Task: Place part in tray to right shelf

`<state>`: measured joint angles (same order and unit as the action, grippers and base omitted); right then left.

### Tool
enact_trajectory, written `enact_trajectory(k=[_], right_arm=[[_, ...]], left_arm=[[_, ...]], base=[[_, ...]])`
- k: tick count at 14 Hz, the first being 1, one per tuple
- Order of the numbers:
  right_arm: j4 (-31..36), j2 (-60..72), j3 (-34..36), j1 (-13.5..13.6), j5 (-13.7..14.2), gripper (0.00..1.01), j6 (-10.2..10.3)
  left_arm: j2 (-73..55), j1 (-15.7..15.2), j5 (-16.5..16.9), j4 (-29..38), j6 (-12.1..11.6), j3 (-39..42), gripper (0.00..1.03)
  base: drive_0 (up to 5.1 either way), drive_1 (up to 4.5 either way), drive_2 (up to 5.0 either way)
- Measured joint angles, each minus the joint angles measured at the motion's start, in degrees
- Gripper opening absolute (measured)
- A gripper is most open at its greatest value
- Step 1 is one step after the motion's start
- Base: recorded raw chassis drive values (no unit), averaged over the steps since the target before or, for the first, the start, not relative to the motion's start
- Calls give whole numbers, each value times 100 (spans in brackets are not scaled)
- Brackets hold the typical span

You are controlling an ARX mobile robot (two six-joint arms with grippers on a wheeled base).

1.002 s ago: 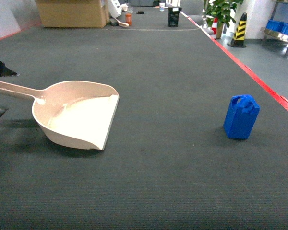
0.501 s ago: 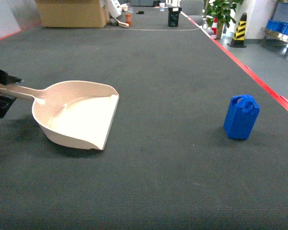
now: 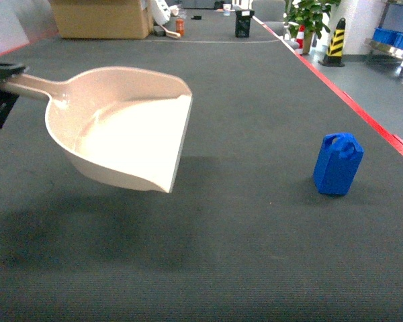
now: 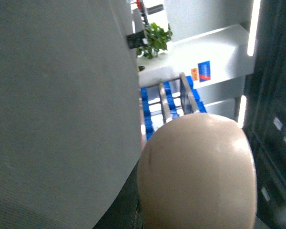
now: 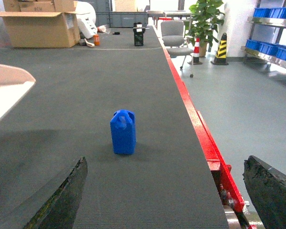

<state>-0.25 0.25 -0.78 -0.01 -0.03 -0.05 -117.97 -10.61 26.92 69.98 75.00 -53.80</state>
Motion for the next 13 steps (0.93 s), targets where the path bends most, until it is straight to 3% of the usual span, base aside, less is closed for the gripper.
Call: enact_trajectory(k=[5,8,10,13], right_arm=[[0,0,2,0,0,98,0],[0,0,2,0,0,98,0],[0,0,0,0,0,98,0],[0,0,0,0,0,98,0]], left_arm=[[461,181,107,308,201,450,20],[680,695,118,339,256,1005,20],[673,1362,61,343,236,1366,19],[678,1384,-31,341,103,1364,19]], base=[[0,0,0],[0,0,0],[0,0,0],[0,0,0]])
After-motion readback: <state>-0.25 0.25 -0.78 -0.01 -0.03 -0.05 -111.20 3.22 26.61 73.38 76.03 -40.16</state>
